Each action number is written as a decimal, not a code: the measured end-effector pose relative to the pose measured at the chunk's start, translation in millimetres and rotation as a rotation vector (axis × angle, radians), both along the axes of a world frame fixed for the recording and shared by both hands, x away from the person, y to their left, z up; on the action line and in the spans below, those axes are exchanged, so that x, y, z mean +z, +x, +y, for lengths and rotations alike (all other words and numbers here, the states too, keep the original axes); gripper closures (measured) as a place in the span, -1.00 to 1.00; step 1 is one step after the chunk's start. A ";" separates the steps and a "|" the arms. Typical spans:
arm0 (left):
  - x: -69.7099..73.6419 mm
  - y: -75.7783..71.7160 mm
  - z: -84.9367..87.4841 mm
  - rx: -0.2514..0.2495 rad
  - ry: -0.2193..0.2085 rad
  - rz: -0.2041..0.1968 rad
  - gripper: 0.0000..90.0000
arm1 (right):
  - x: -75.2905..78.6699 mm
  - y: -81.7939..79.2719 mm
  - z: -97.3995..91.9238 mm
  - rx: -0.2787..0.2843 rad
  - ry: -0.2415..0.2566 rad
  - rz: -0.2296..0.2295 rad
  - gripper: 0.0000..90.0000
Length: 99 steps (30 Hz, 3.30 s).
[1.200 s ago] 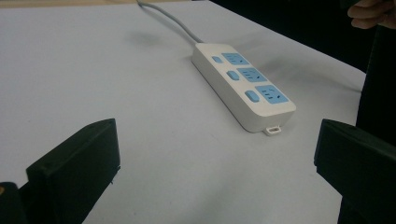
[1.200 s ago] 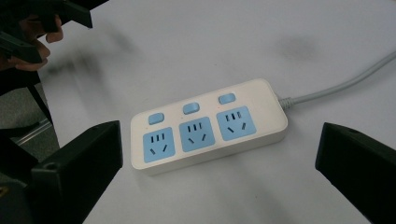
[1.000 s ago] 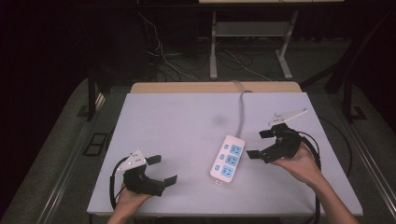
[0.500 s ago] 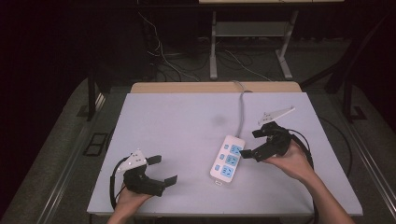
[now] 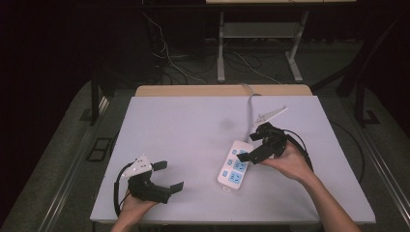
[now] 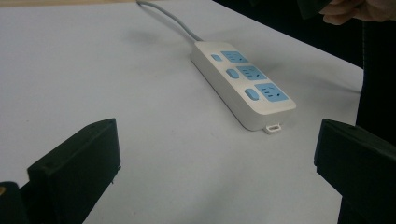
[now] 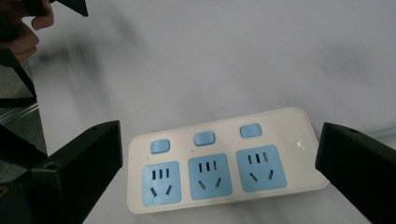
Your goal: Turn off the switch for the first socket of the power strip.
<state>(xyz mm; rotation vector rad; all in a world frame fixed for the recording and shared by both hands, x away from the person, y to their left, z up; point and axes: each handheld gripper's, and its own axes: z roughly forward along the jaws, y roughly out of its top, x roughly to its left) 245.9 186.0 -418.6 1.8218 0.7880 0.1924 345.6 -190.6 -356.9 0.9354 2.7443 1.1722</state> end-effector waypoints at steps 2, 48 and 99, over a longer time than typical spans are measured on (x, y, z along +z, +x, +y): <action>0.0 0.0 0.0 0.000 0.001 0.000 -1.00 | -0.9 3.8 6.0 0.004 -0.004 0.010 -0.99; -1.2 1.8 0.6 -0.009 0.019 -0.002 -1.00 | -47.0 49.9 23.7 0.011 -0.095 0.143 0.99; -3.3 2.3 -1.8 -0.020 0.036 0.006 -1.00 | -43.3 56.1 14.9 0.086 -0.023 0.148 1.00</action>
